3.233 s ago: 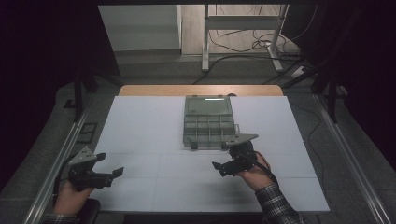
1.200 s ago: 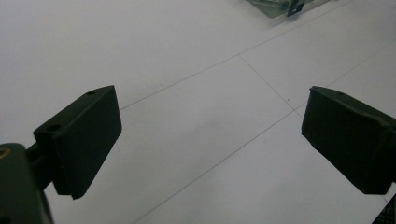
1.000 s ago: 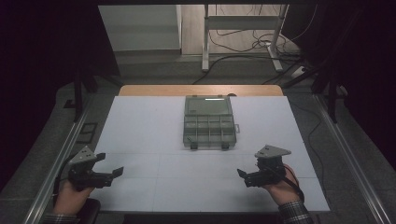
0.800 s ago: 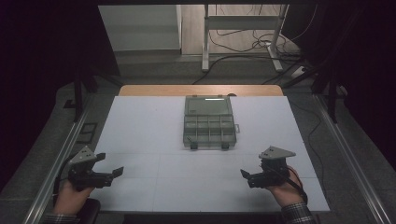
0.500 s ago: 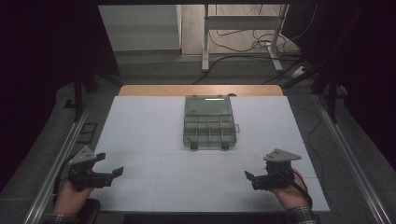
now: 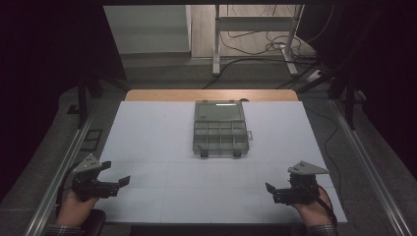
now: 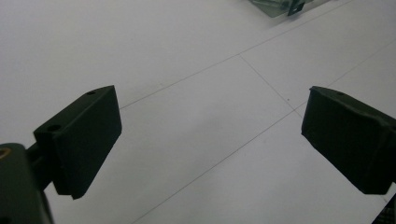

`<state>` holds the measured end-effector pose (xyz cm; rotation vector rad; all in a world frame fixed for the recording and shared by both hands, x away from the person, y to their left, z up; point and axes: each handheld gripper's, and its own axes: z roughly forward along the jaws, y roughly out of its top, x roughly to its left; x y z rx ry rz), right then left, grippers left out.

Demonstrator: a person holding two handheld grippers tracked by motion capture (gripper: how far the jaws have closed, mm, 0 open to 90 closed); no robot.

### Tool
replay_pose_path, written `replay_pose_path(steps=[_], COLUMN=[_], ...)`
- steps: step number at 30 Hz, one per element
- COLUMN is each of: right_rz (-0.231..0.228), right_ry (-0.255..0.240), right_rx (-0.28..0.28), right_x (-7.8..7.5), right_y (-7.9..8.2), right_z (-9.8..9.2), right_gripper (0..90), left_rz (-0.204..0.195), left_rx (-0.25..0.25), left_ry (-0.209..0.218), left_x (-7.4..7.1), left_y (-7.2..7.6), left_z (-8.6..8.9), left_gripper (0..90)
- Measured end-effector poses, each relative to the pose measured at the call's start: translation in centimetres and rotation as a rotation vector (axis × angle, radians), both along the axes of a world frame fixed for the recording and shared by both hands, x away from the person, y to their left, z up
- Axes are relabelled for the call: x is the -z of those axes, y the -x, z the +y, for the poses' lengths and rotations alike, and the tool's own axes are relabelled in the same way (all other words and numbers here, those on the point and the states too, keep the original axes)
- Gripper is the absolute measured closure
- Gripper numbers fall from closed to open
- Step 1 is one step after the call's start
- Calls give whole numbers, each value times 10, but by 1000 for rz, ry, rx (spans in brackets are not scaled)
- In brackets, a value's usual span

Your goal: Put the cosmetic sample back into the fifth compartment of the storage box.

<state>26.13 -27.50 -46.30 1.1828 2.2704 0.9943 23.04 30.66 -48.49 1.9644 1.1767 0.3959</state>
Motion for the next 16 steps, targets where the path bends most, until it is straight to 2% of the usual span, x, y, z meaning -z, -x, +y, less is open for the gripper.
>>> replay_pose_path(steps=[10, 16], right_rz=[30, 35], right_ry=[26, 13], right_rx=[28, 40], right_x=[5, 5], right_y=[6, 5], right_z=[-9, -11], right_gripper=[10, 11], left_rz=[2, 3], left_rx=[1, 1], left_ry=[-1, -2], left_x=[0, 0], left_y=[0, -1], left_z=[0, 0], left_gripper=[57, 57])
